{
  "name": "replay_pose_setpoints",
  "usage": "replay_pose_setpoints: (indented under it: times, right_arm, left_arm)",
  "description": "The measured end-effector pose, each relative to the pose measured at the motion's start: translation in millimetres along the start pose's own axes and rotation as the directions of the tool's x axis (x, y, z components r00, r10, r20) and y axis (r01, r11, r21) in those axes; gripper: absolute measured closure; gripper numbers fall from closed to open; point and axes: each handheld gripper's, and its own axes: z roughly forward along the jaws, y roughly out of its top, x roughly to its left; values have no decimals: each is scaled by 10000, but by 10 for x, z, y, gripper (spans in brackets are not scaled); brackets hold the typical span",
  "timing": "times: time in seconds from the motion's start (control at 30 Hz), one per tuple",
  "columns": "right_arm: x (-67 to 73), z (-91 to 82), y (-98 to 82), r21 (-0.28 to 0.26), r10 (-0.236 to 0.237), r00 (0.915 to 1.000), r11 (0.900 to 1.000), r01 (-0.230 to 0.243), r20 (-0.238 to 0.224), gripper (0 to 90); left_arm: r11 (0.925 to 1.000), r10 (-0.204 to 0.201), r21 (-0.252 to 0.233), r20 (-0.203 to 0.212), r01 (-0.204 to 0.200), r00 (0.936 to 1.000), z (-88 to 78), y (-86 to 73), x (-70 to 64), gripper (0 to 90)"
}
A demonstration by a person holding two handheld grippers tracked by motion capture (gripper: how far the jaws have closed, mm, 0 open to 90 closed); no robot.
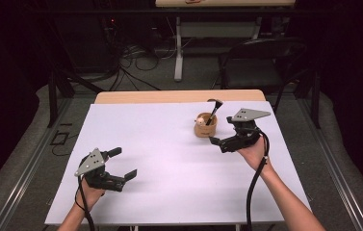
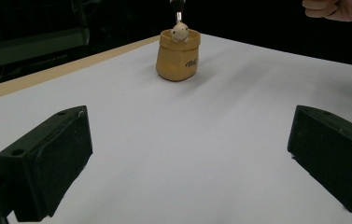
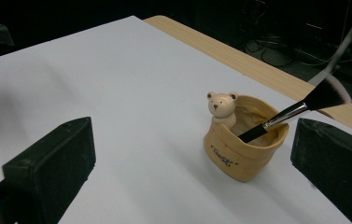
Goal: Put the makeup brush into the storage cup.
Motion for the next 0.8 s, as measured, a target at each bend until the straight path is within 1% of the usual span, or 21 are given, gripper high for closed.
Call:
replay_pose_setpoints:
  times: [0.13,0.23,0.33,0.43,0.47,0.53,0.57,0.6,0.63,0.67,0.7,0.73,0.8]
  right_arm:
    - [71,-79,-34,-333,-138,9998,9994,134,-107,0]
    - [115,-133,-70,-480,-238,9996,9986,232,-120,0]
    - [147,-192,-108,-682,-263,9995,9974,250,-170,0]
    - [175,-244,-160,-979,-234,9996,9950,220,-125,0]
    - [183,-255,-177,-987,-257,9996,9948,242,-142,0]
    - [203,-284,-218,-1014,-326,9994,9944,313,-113,0]
    - [216,-290,-242,-1020,-324,9993,9943,306,-164,0]
    - [237,-301,-273,-1046,-322,9994,9940,307,-132,0]
    - [247,-311,-291,-1030,-356,9992,9941,337,-165,0]
    - [261,-319,-316,-1025,-365,9991,9941,341,-218,0]
    - [277,-326,-344,-1103,-356,9992,9933,332,-199,0]
    - [290,-339,-370,-1053,-329,9992,9940,302,-245,0]
    - [324,-353,-428,-1042,-364,9991,9940,339,-230,0]
  left_arm:
    - [10000,-9,19,20,9,10000,5,1,-4,0]
    - [10000,-17,-28,10,17,10000,7,3,-9,0]
    - [10000,-23,-58,74,23,10000,5,2,-11,0]
    - [10000,9,-75,115,-8,9999,-2,3,-15,0]
    - [9999,-16,-102,42,16,10000,1,2,-23,0]
    - [10000,-1,-64,39,1,10000,-1,-1,-29,0]
    - [10000,24,-33,226,-23,9997,-4,-3,-24,0]
    - [10000,38,-9,186,-38,9998,-3,-5,-29,0]
    - [10000,34,-22,29,-34,10000,-5,-10,-43,0]
    - [10000,22,-33,52,-22,10000,-17,-15,-49,0]
    - [10000,21,5,197,-21,9998,-36,-19,-50,0]
    - [10000,57,-30,17,-57,10000,-48,-22,-66,0]
    - [9999,131,-70,-10,-131,9999,-77,-17,-72,0]
